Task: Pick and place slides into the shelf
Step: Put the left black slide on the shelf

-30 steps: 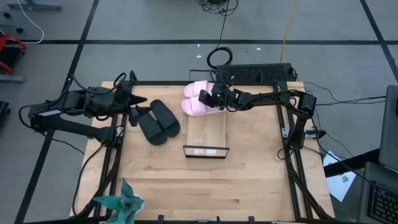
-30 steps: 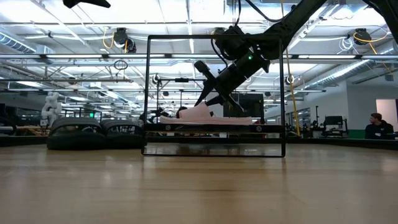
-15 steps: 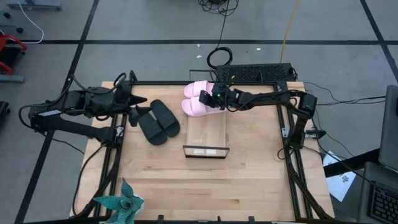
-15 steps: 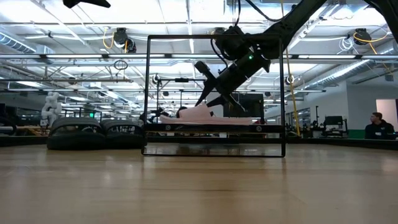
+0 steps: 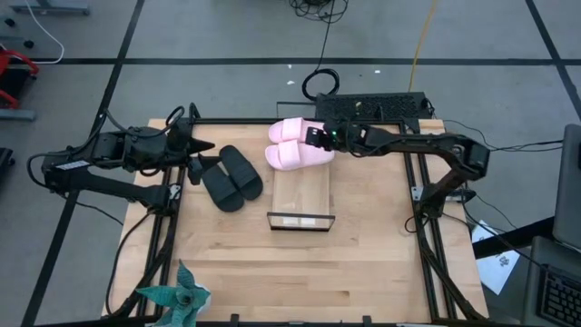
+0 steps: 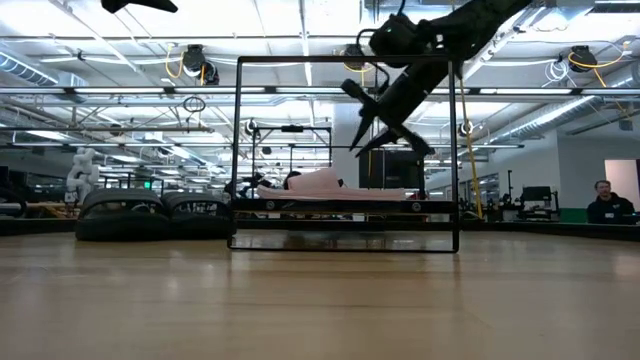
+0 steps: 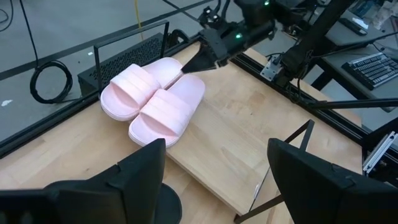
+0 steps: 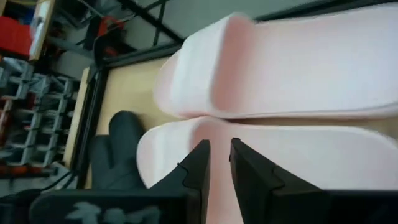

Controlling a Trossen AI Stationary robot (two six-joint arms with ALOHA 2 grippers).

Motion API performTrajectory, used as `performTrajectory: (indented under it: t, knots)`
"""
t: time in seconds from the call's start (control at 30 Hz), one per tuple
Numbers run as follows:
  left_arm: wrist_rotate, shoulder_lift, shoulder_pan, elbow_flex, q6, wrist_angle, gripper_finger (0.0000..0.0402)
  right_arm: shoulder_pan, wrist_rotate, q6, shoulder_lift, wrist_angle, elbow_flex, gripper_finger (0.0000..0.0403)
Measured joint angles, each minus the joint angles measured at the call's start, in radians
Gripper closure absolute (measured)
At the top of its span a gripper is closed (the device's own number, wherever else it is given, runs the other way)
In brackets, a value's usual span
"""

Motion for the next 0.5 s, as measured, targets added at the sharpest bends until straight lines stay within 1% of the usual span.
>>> performTrajectory:
  t: [0.13, 0.27, 0.5]
  knots:
    - [0.001, 0.000, 0.000, 0.000, 0.000, -0.003, 0.0117, 0.004, 0.036, 0.001, -0.070, -0.013, -0.063, 0.0348]
    - [0.024, 0.000, 0.000, 0.000, 0.000, -0.020, 0.0117, 0.004, 0.062, 0.008, -0.150, -0.010, -0.133, 0.0348]
    - [0.032, 0.000, 0.000, 0.000, -0.049, -0.103, 0.0117, 0.021, 0.061, 0.023, -0.309, -0.010, -0.234, 0.0348]
